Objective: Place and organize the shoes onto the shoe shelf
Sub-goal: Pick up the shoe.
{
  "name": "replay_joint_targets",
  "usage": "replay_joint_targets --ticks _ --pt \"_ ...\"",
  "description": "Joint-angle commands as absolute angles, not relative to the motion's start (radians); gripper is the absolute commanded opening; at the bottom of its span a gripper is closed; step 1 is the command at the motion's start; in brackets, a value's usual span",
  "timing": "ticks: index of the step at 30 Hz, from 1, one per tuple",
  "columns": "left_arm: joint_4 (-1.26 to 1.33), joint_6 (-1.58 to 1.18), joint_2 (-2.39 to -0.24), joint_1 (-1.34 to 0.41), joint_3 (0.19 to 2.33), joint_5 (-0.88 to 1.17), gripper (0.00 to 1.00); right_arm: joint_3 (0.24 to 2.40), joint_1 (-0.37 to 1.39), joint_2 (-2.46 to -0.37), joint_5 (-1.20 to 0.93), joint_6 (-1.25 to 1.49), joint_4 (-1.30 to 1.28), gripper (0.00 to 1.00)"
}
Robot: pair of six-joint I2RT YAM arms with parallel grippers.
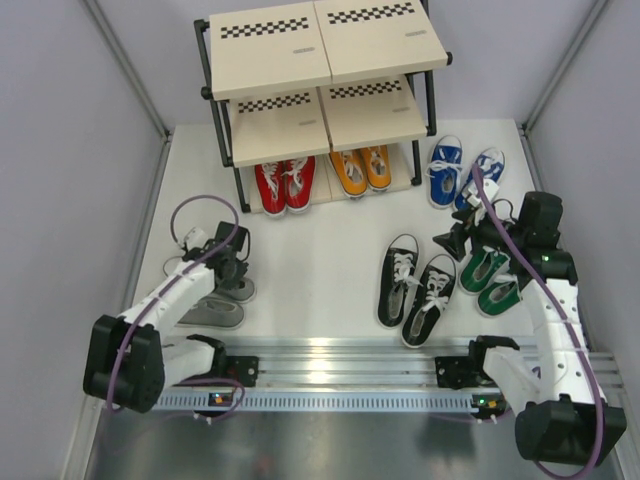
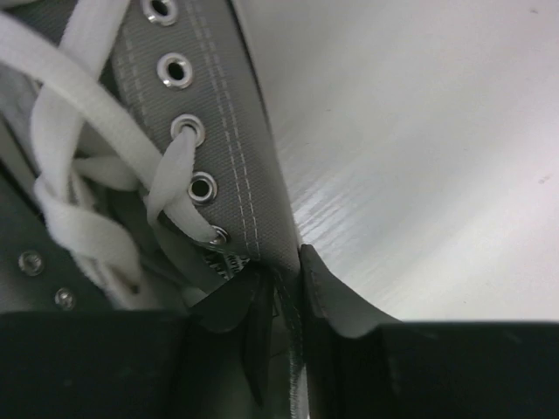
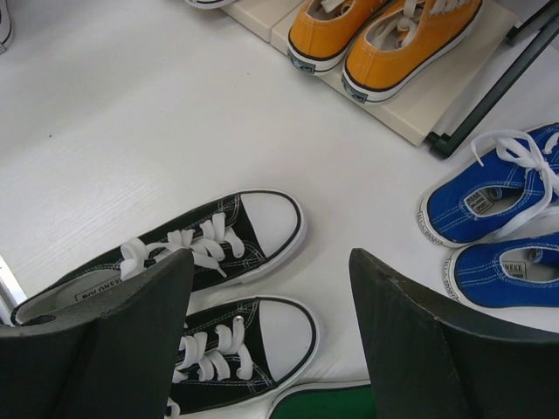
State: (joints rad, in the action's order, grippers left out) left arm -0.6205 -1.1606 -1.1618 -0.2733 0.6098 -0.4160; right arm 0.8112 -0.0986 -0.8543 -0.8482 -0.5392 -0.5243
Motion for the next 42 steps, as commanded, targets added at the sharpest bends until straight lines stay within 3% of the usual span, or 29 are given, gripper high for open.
replay_joint_targets --ticks 1,2,3,13,15,20,23,25,28,29,31,32,39,42 --pt "-0.508 -1.067 -1.135 -0.268 0.589 -0.388 0.19 0.807 -0.115 -0.836 -0.884 -0.541 -0.506 0.72" --pt "-0.474 -1.025 -1.123 -0.268 0.589 -0.352 0.02 0.807 -0.115 -0.836 -0.882 -0.543 -0.506 0.72" --pt "-0.459 -0.994 -1.091 -0.268 0.595 -0.333 0.0 0.807 -0.115 -0.836 -0.884 -0.545 -0.506 0.72" --pt "-0.315 -0.739 -0.723 -0.392 0.571 0.036 0.0 0.81 -0.115 -0.85 -0.946 -0.555 -0.525 0.72" --pt "-0.26 -0.703 -0.66 -0.461 0.566 0.16 0.0 0.825 -0.109 -0.867 -0.998 -0.564 -0.555 0.72" --pt "-0.216 -0.681 -0.612 -0.682 0.595 0.242 0.0 1.021 -0.008 -0.995 -1.049 -0.634 -0.78 0.71" --pt "-0.105 -0.69 -0.641 -0.806 0.589 0.25 0.0 1.12 0.128 -1.078 -1.042 -0.545 -0.876 0.7" --pt "-0.01 -0.686 -0.673 -0.904 0.594 0.223 0.0 1.126 0.179 -1.097 -1.029 -0.444 -0.804 0.7" --pt "0.07 -0.637 -0.771 -1.055 0.642 0.126 0.0 1.068 0.261 -1.075 -0.88 -0.081 -0.554 0.73" --pt "0.099 -0.62 -0.834 -1.09 0.661 0.076 0.0 1.057 0.308 -1.05 -0.795 0.09 -0.523 0.82" --pt "0.132 -0.591 -0.897 -1.161 0.708 0.034 0.0 1.017 0.353 -1.016 -0.602 0.182 -0.473 0.9" --pt "0.164 -0.583 -0.961 -1.175 0.722 0.025 0.0 1.005 0.383 -0.978 -0.557 0.219 -0.463 0.99" --pt "0.36 -0.558 -1.132 -1.23 0.773 0.011 0.0 0.907 0.396 -0.914 -0.372 0.336 -0.454 0.99" --pt "0.385 -0.551 -1.17 -1.241 0.791 -0.023 0.0 0.868 0.394 -0.905 -0.396 0.347 -0.437 0.99"
